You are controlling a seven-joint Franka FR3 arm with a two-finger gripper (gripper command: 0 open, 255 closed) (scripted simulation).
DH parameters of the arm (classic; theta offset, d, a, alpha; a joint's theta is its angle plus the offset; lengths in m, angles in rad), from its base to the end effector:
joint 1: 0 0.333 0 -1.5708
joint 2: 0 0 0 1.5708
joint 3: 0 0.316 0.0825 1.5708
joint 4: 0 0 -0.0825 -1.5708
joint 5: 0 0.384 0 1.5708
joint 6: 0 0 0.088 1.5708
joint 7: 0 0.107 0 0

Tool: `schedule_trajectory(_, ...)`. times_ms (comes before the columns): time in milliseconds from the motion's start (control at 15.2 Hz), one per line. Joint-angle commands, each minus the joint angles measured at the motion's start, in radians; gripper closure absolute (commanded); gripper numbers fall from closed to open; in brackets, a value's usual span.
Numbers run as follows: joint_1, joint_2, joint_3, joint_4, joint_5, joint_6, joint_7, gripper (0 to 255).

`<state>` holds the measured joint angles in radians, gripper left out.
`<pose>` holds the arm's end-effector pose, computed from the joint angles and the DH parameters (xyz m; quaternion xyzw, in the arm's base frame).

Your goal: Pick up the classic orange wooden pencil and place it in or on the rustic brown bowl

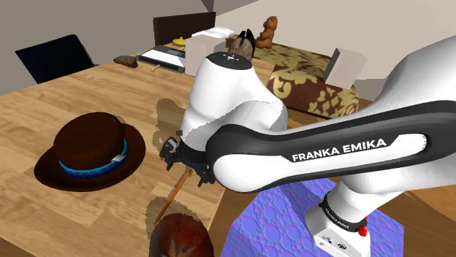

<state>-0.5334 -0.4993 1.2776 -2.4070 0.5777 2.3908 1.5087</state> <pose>0.3504 0.3377 0.3799 -0.8332 0.5413 -0.0702 0.0890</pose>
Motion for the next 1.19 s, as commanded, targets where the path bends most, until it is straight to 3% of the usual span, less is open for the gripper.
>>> schedule_trajectory(0,-0.053,0.021,0.065,0.0,-0.004,0.041,0.026,0)
schedule_trajectory(396,-0.183,0.07,0.213,-0.007,-0.012,0.128,0.032,0)
schedule_trajectory(924,-0.183,0.069,0.213,-0.006,-0.011,0.127,0.032,0)
schedule_trajectory(990,-0.183,0.069,0.213,-0.006,-0.011,0.127,0.032,255)
schedule_trajectory(1122,-0.183,0.069,0.213,-0.006,-0.011,0.127,0.032,255)
